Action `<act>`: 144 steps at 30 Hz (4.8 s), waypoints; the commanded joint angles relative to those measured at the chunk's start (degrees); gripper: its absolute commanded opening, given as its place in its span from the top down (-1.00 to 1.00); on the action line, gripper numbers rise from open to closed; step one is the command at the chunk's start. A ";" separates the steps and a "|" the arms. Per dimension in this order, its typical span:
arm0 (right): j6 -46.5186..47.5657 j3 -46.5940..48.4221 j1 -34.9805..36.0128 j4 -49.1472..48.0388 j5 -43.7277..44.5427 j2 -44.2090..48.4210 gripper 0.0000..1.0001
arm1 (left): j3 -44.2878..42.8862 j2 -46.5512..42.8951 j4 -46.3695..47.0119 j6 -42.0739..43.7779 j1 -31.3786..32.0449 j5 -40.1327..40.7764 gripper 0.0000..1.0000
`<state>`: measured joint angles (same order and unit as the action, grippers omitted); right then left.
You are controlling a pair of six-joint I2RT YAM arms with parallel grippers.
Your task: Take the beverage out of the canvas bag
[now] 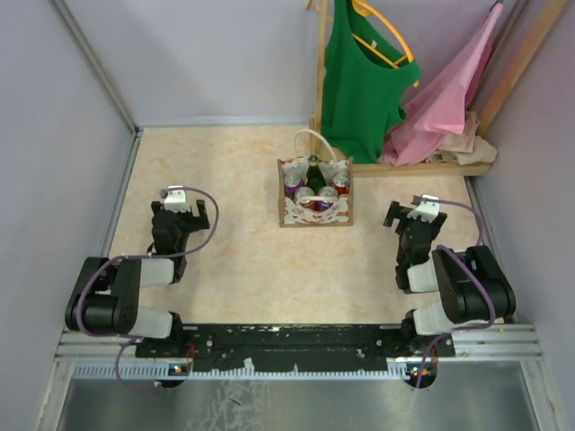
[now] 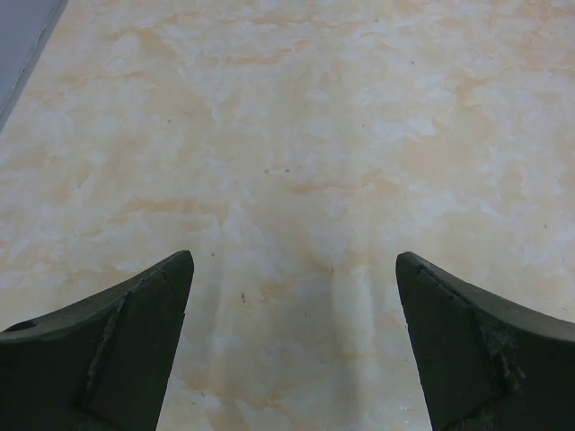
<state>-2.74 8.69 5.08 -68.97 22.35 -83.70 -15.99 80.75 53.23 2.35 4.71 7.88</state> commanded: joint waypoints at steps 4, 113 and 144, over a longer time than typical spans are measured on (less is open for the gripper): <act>0.03 1.15 -0.25 -2.57 0.15 0.46 -0.98 | -1.24 -0.72 1.27 -0.33 -0.30 -0.81 -1.00; 0.11 1.16 -0.25 -2.57 0.02 0.49 -0.98 | -75.19 26.26 -79.72 2.91 39.40 -12.14 -0.65; 0.08 1.16 -0.25 -2.55 0.06 0.48 -0.98 | -76.24 25.35 -74.68 5.02 39.41 -10.31 -0.71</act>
<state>-2.74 8.69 5.08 -68.97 22.35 -83.70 -90.94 108.51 -23.33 5.61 43.79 -3.40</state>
